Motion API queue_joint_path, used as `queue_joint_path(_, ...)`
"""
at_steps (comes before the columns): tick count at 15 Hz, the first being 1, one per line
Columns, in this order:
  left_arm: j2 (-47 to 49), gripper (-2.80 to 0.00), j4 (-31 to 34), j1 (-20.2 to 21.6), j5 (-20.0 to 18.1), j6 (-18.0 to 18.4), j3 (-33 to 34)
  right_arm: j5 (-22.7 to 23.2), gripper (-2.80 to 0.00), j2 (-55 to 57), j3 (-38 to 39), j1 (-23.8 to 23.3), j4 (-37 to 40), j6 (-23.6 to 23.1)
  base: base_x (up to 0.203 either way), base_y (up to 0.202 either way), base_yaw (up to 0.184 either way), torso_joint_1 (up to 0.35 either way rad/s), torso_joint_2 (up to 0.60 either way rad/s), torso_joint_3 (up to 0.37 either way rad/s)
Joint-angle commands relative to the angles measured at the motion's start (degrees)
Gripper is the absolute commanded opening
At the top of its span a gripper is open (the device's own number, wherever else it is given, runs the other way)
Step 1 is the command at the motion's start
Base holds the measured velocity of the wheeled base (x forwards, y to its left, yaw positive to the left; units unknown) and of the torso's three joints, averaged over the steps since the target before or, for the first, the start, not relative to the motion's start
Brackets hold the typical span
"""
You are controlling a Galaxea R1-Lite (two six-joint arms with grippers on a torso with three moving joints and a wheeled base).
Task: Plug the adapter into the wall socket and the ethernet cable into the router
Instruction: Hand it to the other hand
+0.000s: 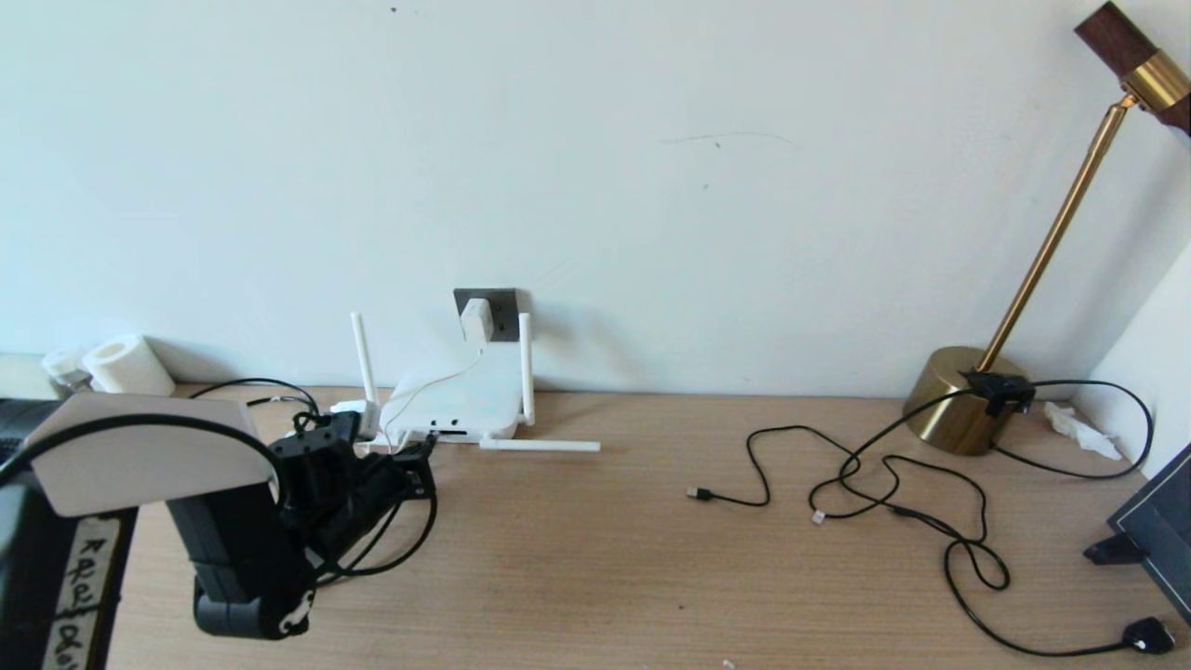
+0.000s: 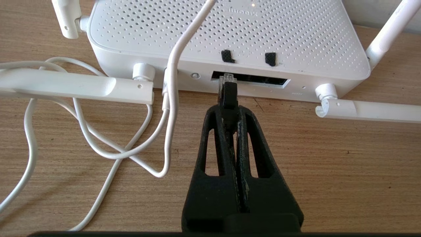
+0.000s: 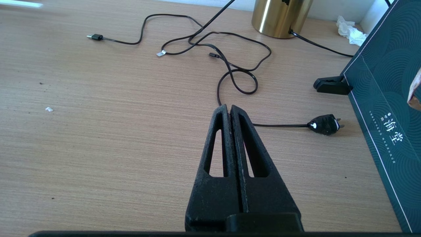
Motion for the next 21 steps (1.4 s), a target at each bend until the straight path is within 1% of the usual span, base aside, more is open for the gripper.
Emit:
queue_joint_path(1,0.45,-2.80,-0.45,0.06,-0.04,-0.05,-0.79,0.04,-2.80,-0.02,0.01,0.02,0.04,-0.03,0.000,0.000,0.000,0.000,0.00,0.000)
queue_joint_path(21,0.62,-2.80,-0.45,0.45,-0.04,-0.05,-1.57,0.04,-2.80,-0.02,0.01,0.02,0.04,-0.03,0.000,0.000,0.000,0.000,0.00,0.000)
